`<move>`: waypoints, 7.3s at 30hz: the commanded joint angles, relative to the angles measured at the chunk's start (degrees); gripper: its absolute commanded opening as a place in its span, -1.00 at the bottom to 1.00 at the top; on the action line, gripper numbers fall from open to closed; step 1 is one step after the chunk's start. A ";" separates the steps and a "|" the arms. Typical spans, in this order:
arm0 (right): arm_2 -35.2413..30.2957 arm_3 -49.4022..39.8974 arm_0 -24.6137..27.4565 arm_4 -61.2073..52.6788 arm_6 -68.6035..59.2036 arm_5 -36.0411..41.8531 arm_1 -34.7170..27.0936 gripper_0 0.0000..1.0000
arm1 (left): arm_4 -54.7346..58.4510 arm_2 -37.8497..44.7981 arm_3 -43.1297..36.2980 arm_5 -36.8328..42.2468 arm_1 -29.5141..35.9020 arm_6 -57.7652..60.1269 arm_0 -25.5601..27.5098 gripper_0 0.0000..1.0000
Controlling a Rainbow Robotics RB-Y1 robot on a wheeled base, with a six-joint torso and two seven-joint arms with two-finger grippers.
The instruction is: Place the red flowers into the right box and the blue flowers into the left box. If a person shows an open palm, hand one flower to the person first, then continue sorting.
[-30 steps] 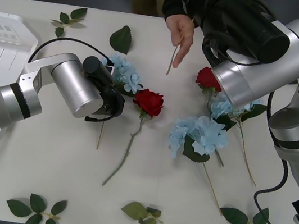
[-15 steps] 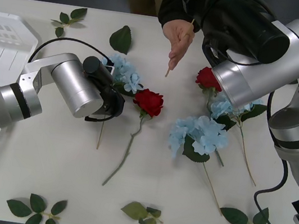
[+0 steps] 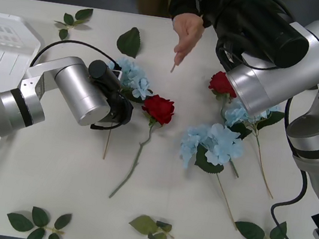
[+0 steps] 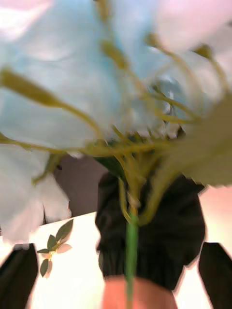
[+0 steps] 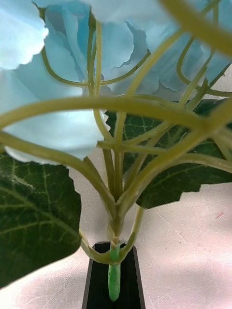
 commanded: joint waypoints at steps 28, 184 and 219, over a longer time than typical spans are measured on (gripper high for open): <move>-8.72 -0.16 21.28 -42.68 13.60 -5.65 -29.15 1.00 | -3.42 -0.34 -1.13 5.57 1.85 -1.17 -0.47 -1.00; -6.97 21.28 3.26 -120.90 114.58 -11.36 -4.37 -1.00 | 68.65 34.73 -9.57 2.32 -2.10 -77.46 8.58 1.00; -6.88 21.28 3.79 -121.26 114.58 -11.53 -5.60 0.30 | 79.46 25.94 -9.40 -6.99 -3.42 -80.80 9.11 -1.00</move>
